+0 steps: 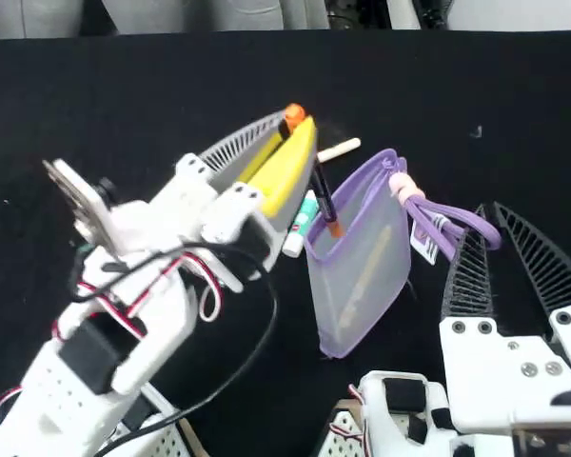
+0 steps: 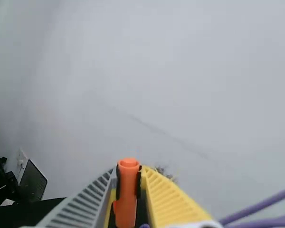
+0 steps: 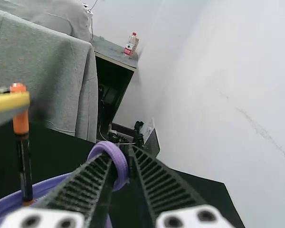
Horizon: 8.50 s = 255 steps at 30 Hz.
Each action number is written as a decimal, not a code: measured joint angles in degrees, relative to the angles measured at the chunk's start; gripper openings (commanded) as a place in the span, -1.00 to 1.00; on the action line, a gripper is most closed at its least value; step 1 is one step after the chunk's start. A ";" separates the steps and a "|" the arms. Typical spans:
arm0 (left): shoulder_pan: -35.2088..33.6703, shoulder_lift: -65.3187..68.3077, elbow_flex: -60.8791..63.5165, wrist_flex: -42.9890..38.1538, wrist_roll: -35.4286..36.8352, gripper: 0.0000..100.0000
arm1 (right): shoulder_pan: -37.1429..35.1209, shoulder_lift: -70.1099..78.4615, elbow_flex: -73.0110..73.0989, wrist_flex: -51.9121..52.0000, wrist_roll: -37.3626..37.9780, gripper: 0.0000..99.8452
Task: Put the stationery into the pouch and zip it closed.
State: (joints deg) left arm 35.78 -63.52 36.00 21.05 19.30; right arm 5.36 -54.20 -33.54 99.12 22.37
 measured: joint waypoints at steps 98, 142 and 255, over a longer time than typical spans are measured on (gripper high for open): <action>-13.54 118.68 -81.85 37.27 -29.27 -0.85 | 0.00 0.09 9.05 -1.05 0.00 -0.98; -10.37 99.69 -128.44 79.38 -20.04 -0.94 | 0.00 -1.76 8.97 -1.05 0.00 -0.98; 5.89 -11.08 40.35 -27.52 -3.08 -0.93 | 0.00 -1.76 8.97 -1.05 0.00 -0.98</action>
State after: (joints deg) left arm 41.67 -74.59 76.35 -6.46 16.22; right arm 5.36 -55.96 -24.57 98.07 22.37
